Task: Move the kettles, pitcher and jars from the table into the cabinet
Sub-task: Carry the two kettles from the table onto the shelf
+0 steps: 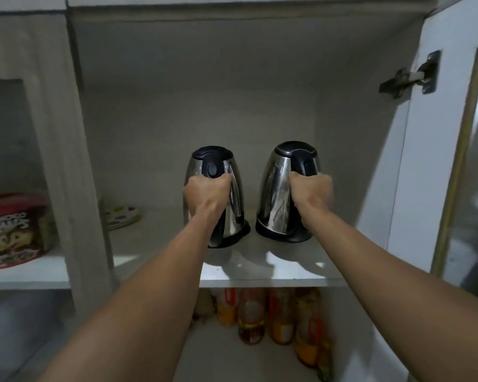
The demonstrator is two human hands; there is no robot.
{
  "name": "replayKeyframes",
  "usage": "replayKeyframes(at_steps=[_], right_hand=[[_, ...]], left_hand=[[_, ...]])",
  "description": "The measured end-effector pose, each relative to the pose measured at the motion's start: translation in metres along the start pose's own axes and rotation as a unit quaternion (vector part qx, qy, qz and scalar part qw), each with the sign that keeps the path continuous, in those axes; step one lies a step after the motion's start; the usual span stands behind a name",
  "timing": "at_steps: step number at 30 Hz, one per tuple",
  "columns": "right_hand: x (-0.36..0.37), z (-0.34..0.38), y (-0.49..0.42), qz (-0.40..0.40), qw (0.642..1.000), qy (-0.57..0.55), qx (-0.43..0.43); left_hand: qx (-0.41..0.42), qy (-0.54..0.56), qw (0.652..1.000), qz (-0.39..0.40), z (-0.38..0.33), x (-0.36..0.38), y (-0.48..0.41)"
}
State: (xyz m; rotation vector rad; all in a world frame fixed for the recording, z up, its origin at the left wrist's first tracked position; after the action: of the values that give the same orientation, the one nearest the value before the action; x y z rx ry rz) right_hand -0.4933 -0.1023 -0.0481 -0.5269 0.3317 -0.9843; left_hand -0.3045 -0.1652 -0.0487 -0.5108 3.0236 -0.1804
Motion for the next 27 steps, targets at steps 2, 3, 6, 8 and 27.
replayKeyframes(at_steps=[2,3,6,8,27], right_hand=[[0.015,-0.012,-0.019,0.004,1.000,-0.001,0.005],[0.023,-0.019,-0.028,0.007,1.000,0.003,0.008],[0.043,-0.036,-0.049,0.011,1.000,0.015,0.013],[0.056,-0.049,-0.061,0.011,1.000,0.023,0.017],[0.126,-0.112,-0.124,0.129,0.990,0.030,0.041]], left_hand=[[-0.008,-0.007,1.000,-0.004,0.001,0.015,-0.016],[-0.013,-0.008,1.000,-0.006,0.002,0.022,-0.025],[-0.023,0.000,1.000,-0.004,0.006,0.044,-0.051],[-0.033,0.000,0.999,0.003,0.012,0.058,-0.069],[-0.093,-0.002,0.993,0.076,0.032,0.114,-0.140]])
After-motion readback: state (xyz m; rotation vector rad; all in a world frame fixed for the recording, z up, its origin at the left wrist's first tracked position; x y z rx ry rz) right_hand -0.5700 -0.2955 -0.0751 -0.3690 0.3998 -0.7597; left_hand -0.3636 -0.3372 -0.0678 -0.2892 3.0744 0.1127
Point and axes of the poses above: each hand's wrist, its own y-axis away from the middle knuckle, its own x-axis out of the palm, z = x × y, the point moved 3 cm from there along -y, towards the middle knuckle, and after that the axes turned 15 degrees about -x, right-handed, at the moved point
